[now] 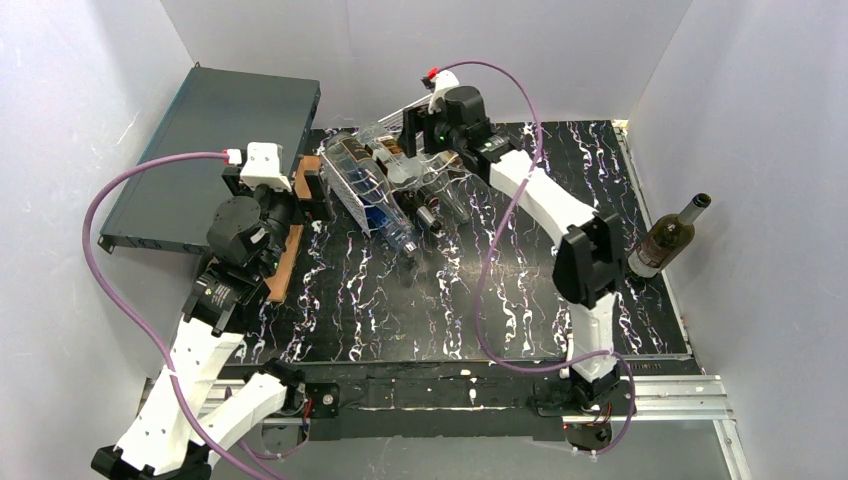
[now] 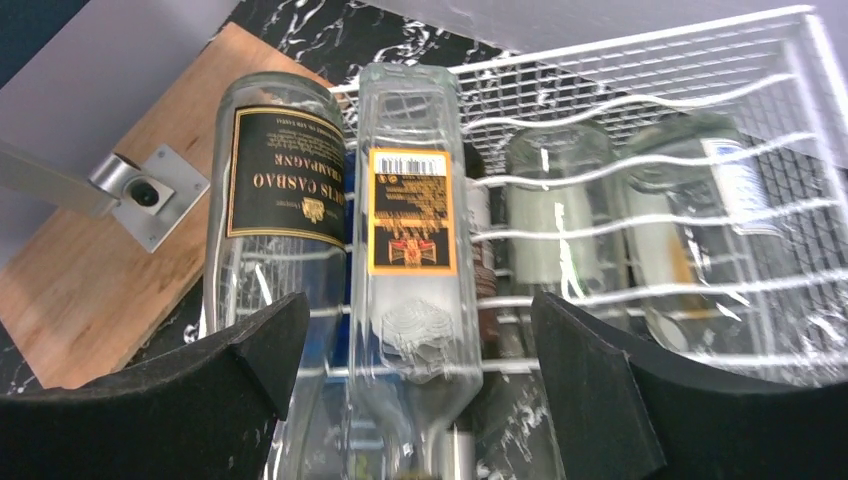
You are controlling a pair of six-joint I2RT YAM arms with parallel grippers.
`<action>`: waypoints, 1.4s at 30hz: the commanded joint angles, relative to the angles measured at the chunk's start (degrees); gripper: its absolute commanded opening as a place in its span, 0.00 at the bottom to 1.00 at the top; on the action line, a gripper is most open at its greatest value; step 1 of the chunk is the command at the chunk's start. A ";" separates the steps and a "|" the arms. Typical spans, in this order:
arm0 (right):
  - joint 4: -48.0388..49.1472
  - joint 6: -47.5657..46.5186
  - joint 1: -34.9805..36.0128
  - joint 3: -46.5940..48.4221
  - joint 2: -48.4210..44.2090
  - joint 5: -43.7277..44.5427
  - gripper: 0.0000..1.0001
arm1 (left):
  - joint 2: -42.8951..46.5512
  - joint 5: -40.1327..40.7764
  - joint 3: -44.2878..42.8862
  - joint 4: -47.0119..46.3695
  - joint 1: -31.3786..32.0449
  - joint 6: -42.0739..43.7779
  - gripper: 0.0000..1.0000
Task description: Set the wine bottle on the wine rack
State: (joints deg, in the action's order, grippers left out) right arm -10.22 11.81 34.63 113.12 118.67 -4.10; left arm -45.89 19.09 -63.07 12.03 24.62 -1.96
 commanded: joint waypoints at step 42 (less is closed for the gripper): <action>-4.53 -14.46 -11.65 -41.07 -52.69 67.12 0.98 | -3.24 -0.37 0.05 -1.06 4.71 -0.86 0.99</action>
State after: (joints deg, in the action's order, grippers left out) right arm -10.68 -2.42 24.23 67.51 69.08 57.65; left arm -47.99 18.83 -63.07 11.99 27.31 -2.59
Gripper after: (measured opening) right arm 0.983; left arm 0.992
